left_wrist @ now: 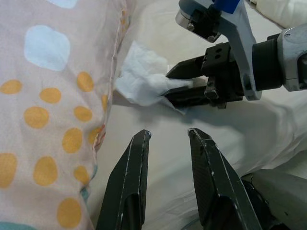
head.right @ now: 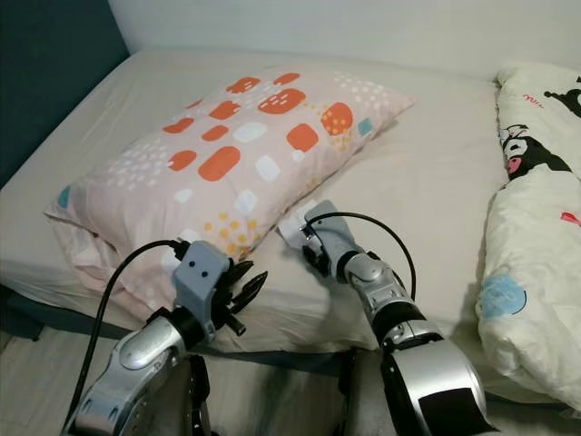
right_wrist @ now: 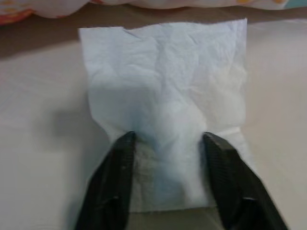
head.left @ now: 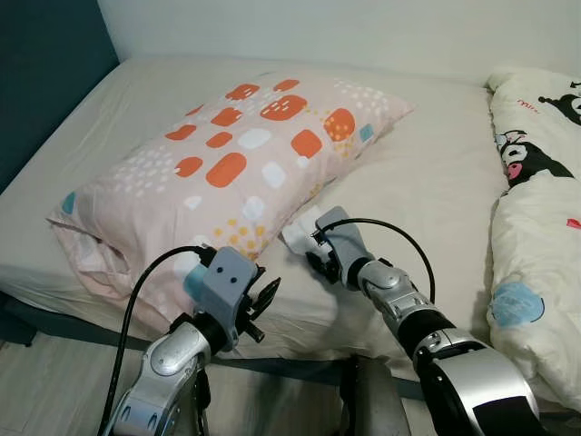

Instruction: Clean up the room

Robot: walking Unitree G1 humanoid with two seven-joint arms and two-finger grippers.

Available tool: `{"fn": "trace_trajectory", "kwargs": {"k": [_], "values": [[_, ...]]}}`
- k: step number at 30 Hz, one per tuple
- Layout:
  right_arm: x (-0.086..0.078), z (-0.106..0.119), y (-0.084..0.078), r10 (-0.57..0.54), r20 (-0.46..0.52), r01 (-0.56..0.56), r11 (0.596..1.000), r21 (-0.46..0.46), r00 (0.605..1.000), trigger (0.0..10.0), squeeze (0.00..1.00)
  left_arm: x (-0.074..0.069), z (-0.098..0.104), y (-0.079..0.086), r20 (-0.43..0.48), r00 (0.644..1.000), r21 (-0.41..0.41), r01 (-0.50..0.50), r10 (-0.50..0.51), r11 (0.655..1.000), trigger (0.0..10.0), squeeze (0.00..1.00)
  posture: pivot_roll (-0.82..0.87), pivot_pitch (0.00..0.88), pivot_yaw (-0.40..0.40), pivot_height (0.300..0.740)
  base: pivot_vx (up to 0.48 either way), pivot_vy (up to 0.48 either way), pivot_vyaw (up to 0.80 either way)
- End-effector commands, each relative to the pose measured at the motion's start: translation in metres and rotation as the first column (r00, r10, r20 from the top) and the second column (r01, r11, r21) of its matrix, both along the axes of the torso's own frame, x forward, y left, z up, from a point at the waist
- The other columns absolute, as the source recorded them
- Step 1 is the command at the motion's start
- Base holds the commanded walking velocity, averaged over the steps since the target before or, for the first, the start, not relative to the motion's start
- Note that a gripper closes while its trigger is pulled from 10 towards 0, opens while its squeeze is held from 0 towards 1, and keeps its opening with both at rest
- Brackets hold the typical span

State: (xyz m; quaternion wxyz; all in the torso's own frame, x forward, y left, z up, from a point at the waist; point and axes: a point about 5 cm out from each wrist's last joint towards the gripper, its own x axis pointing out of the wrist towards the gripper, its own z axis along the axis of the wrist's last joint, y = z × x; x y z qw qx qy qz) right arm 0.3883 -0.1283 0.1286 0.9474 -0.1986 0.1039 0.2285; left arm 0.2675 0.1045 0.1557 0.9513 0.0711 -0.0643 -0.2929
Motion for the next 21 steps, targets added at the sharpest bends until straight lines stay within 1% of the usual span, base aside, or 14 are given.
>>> {"fn": "trace_trajectory", "kwargs": {"k": [1, 4, 8, 9, 12, 16, 17, 19, 21], "values": [[-0.004, -0.012, -0.009, -0.030, -0.055, 0.028, 0.999, -0.035, 0.998, 0.0, 0.00, -0.002, -0.003, 0.000, -0.021, 1.000, -0.004, -0.002, 0.002, 1.000, 10.0, 0.00, 0.12, 0.330, -0.076, 0.529, 0.000, 0.000, 0.00], [-0.003, -0.010, -0.010, -0.034, -0.049, 0.033, 0.999, -0.035, 0.998, 0.0, 0.00, -0.002, -0.003, 0.000, -0.021, 1.000, -0.005, -0.005, 0.005, 1.000, 10.0, 0.00, 0.12, 0.324, -0.077, 0.529, 0.000, 0.000, 0.00], [-0.001, -0.005, -0.010, -0.048, -0.029, 0.048, 0.999, -0.006, 0.998, 0.0, 0.00, 0.000, -0.002, 0.000, -0.016, 1.000, -0.009, -0.010, 0.010, 1.000, 10.0, 0.00, 0.10, 0.310, -0.080, 0.529, 0.000, 0.000, 0.00], [0.000, -0.003, -0.007, -0.047, -0.019, 0.048, 0.998, 0.038, 0.999, 0.0, 0.00, 0.002, -0.002, 0.000, -0.018, 1.000, -0.025, -0.025, 0.024, 0.999, 10.0, 0.00, 0.09, 0.296, -0.079, 0.529, 0.000, 0.000, 0.00], [0.000, -0.002, -0.005, -0.044, -0.014, 0.045, 0.998, 0.053, 0.999, 0.0, 0.00, 0.003, -0.003, 0.000, -0.017, 1.000, -0.026, -0.026, 0.026, 0.999, 10.0, 0.00, 0.09, 0.294, -0.079, 0.529, 0.000, 0.000, 0.00], [-0.001, 0.001, 0.004, -0.039, 0.022, 0.036, 0.987, 0.155, 0.999, 0.0, 0.00, 0.007, -0.005, -0.001, -0.022, 0.999, -0.044, -0.038, 0.037, 0.998, 10.0, 0.00, 0.05, 0.260, -0.072, 0.529, 0.000, 0.000, 0.00], [-0.001, 0.001, 0.004, -0.039, 0.022, 0.036, 0.987, 0.155, 0.999, 0.0, 0.00, 0.007, -0.005, -0.001, -0.022, 0.999, -0.044, -0.038, 0.037, 0.998, 10.0, 0.00, 0.05, 0.260, -0.072, 0.529, 0.000, 0.000, 0.00], [-0.002, 0.003, 0.007, -0.039, 0.049, 0.029, 0.980, 0.196, 0.998, 0.0, 0.00, 0.009, -0.006, -0.002, -0.021, 0.999, -0.048, -0.047, 0.046, 0.998, 10.0, 0.00, 0.04, 0.239, -0.071, 0.529, 0.000, 0.000, 0.00], [-0.002, 0.004, 0.008, -0.042, 0.061, 0.028, 0.977, 0.209, 0.997, 0.0, 0.00, 0.010, -0.007, -0.002, -0.020, 0.998, -0.049, -0.052, 0.051, 0.997, 10.0, 0.00, 0.04, 0.235, -0.070, 0.529, 0.000, 0.000, 0.00]]}}
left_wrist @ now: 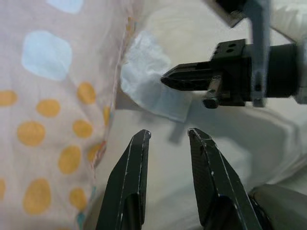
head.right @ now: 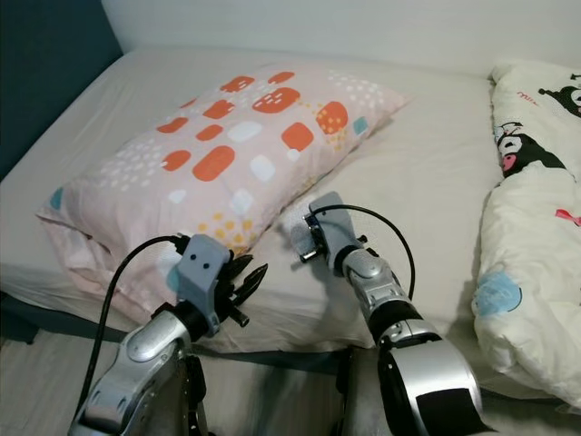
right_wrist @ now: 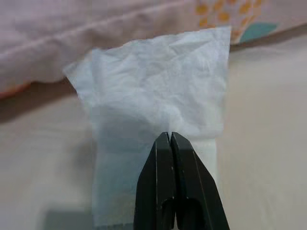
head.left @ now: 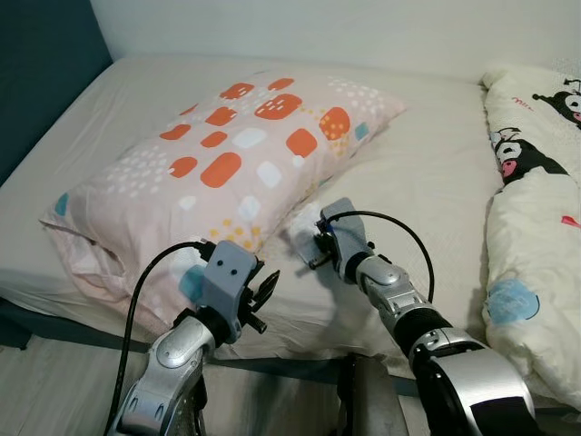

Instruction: Clean up the room

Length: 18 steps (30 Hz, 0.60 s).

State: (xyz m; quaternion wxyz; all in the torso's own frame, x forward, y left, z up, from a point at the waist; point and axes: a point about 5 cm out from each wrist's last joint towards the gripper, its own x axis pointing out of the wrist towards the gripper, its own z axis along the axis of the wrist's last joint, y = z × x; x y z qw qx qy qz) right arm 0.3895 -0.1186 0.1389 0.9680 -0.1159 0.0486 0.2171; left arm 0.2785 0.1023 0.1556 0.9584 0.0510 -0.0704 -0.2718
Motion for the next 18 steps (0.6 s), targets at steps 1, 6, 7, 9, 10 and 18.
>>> {"fn": "trace_trajectory", "kwargs": {"k": [1, 6, 7, 9, 10, 18], "values": [[-0.004, -0.006, -0.001, -0.012, 0.006, 0.011, 0.999, 0.051, 1.000, 0.0, 0.00, 0.001, -0.007, 0.001, -0.024, 0.999, -0.014, -0.027, 0.027, 1.000, 10.0, 0.00, 0.04, 0.221, -0.068, 0.529, 0.000, 0.000, 0.00], [-0.011, -0.007, -0.001, -0.066, 0.080, 0.057, 0.992, 0.109, 0.995, 0.5, 0.00, 0.009, -0.016, 0.017, -0.099, 0.973, -0.045, -0.212, 0.207, 0.976, 10.0, 0.00, 0.02, 0.188, -0.066, 0.529, 0.000, 0.000, 0.00], [-0.014, -0.009, -0.003, -0.094, 0.093, 0.082, 0.988, 0.128, 0.991, 10.0, 0.00, 0.010, -0.019, 0.021, -0.120, 0.964, -0.061, -0.247, 0.238, 0.967, 10.0, 0.00, 0.02, 0.167, -0.062, 0.529, 0.000, 0.000, 0.00], [-0.020, -0.014, -0.006, -0.132, 0.103, 0.115, 0.980, 0.161, 0.986, 10.0, 0.00, 0.010, -0.024, 0.027, -0.143, 0.952, -0.077, -0.284, 0.271, 0.956, 10.0, 0.00, 0.02, 0.151, -0.058, 0.529, 0.000, 0.000, 0.00], [-0.020, -0.014, -0.006, -0.132, 0.103, 0.115, 0.980, 0.161, 0.986, 10.0, 0.00, 0.010, -0.024, 0.027, -0.143, 0.952, -0.077, -0.284, 0.271, 0.956, 10.0, 0.00, 0.02, 0.151, -0.058, 0.529, 0.000, 0.000, 0.00], [-0.040, -0.032, -0.014, -0.181, 0.097, 0.159, 0.968, 0.196, 0.979, 10.0, 0.00, 0.007, -0.031, 0.029, -0.145, 0.945, -0.069, -0.307, 0.294, 0.949, 10.0, 0.00, 0.00, 0.127, -0.036, 0.529, 0.000, 0.000, 0.00]]}}
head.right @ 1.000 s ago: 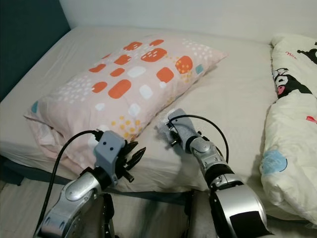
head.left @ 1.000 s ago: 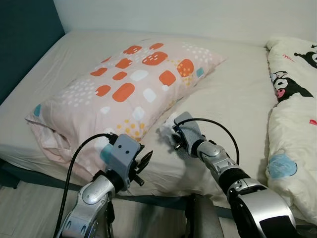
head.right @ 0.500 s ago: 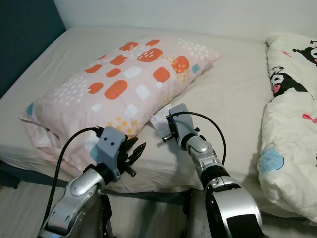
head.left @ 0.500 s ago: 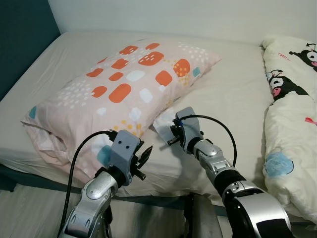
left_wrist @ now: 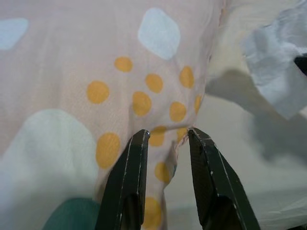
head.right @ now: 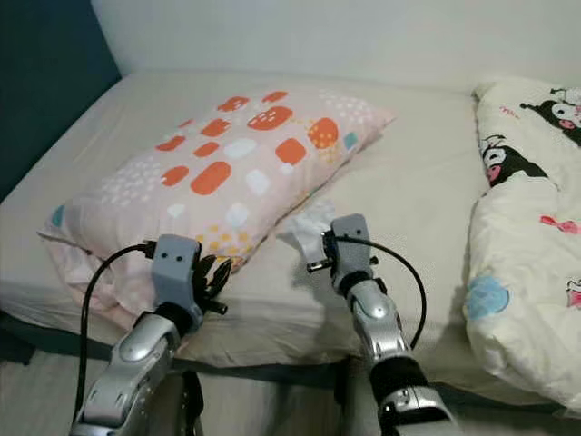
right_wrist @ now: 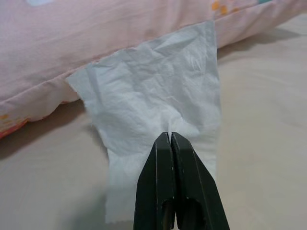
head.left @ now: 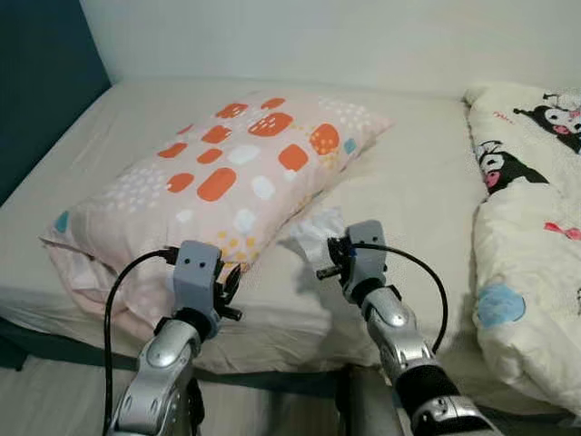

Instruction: Clean up the room

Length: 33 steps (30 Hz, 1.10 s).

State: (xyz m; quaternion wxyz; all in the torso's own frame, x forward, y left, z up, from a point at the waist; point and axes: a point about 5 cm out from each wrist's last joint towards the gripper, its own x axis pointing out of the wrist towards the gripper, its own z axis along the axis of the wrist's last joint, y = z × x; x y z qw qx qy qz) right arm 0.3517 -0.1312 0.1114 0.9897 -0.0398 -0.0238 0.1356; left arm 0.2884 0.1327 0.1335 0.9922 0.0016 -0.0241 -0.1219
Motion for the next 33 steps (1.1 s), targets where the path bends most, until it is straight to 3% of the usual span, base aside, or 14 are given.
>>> {"fn": "trace_trajectory", "kwargs": {"k": [1, 15, 33], "values": [[-0.004, -0.006, -0.002, -0.012, -0.018, 0.012, 1.000, 0.012, 1.000, 10.0, 0.00, -0.002, -0.009, -0.003, -0.027, 1.000, 0.003, 0.005, -0.005, 1.000, 10.0, 0.00, 0.00, 0.122, -0.034, 0.529, 0.000, 0.000, 0.00], [-0.013, 0.004, -0.007, -0.076, 0.033, 0.076, 0.997, 0.005, 0.997, 10.0, 0.00, 0.005, -0.009, 0.002, -0.005, 0.994, 0.025, -0.111, 0.111, 0.994, 10.0, 0.00, 0.01, 0.093, -0.039, 0.529, 0.000, 0.000, 0.00], [-0.018, 0.002, -0.001, -0.062, 0.014, 0.062, 0.998, 0.011, 0.998, 10.0, 0.00, 0.005, -0.012, 0.001, -0.002, 0.993, 0.025, -0.120, 0.120, 0.992, 10.0, 0.00, 0.01, 0.081, -0.044, 0.609, 0.000, 0.000, 0.00]]}}
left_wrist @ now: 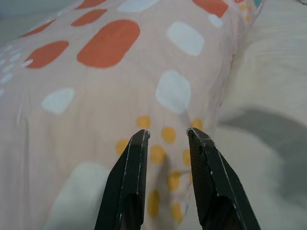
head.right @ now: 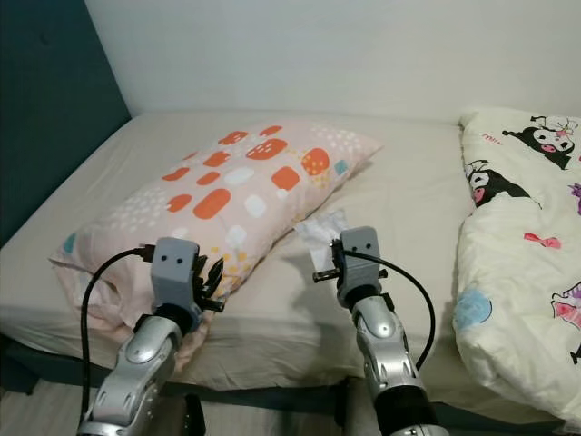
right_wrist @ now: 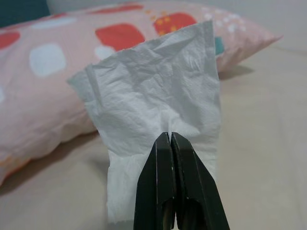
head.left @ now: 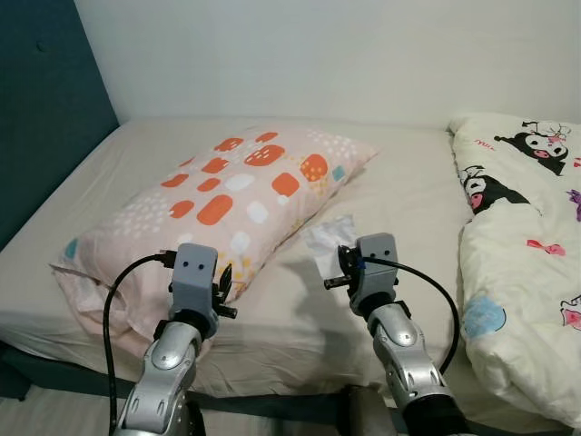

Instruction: Clean up the room

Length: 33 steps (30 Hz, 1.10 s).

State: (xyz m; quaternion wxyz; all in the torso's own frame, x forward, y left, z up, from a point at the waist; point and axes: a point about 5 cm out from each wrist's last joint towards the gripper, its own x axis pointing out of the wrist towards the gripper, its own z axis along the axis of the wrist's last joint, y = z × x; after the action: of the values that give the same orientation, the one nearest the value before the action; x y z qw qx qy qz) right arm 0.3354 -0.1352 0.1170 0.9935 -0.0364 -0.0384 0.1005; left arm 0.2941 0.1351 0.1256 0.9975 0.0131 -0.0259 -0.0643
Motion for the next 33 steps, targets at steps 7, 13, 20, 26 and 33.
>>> {"fn": "trace_trajectory", "kwargs": {"k": [7, 13, 20, 26, 33], "values": [[-0.0029, -0.0024, 0.0026, 0.012, -0.018, -0.012, 1.000, 0.001, 1.000, 10.0, 0.00, -0.0011, -0.0044, -0.0024, -0.009, 1.000, 0.006, 0.001, -0.001, 1.000, 10.0, 0.00, 0.01, 0.074, -0.045, 0.634, 0.000, 0.000, 0.00], [-0.0026, -0.0006, 0.0032, 0.019, -0.018, -0.019, 1.000, 0.003, 1.000, 10.0, 0.00, -0.0007, -0.0041, -0.0020, -0.006, 1.000, 0.005, 0.001, -0.001, 1.000, 10.0, 0.00, 0.01, 0.073, -0.047, 0.659, 0.000, 0.000, 0.00], [-0.0015, 0.0026, 0.0044, 0.031, -0.011, -0.031, 1.000, 0.006, 0.999, 10.0, 0.00, -0.0003, -0.0037, -0.0002, -0.003, 1.000, -0.012, -0.001, 0.001, 1.000, 10.0, 0.00, 0.01, 0.075, -0.050, 0.689, 0.000, 0.000, 0.00], [-0.0012, 0.0041, 0.0051, 0.040, -0.009, -0.040, 0.999, 0.011, 0.999, 10.0, 0.00, -0.0001, -0.0024, 0.0021, 0.003, 1.000, -0.023, -0.003, 0.003, 1.000, 10.0, 0.00, 0.01, 0.076, -0.052, 0.709, 0.000, 0.000, 0.00], [-0.0031, 0.0041, 0.0075, 0.053, -0.009, -0.053, 0.998, 0.018, 0.999, 10.0, 0.00, -0.0004, -0.0024, 0.0023, 0.006, 1.000, -0.022, -0.005, 0.005, 1.000, 10.0, 0.00, 0.01, 0.078, -0.053, 0.738, 0.000, 0.000, 0.00]]}}
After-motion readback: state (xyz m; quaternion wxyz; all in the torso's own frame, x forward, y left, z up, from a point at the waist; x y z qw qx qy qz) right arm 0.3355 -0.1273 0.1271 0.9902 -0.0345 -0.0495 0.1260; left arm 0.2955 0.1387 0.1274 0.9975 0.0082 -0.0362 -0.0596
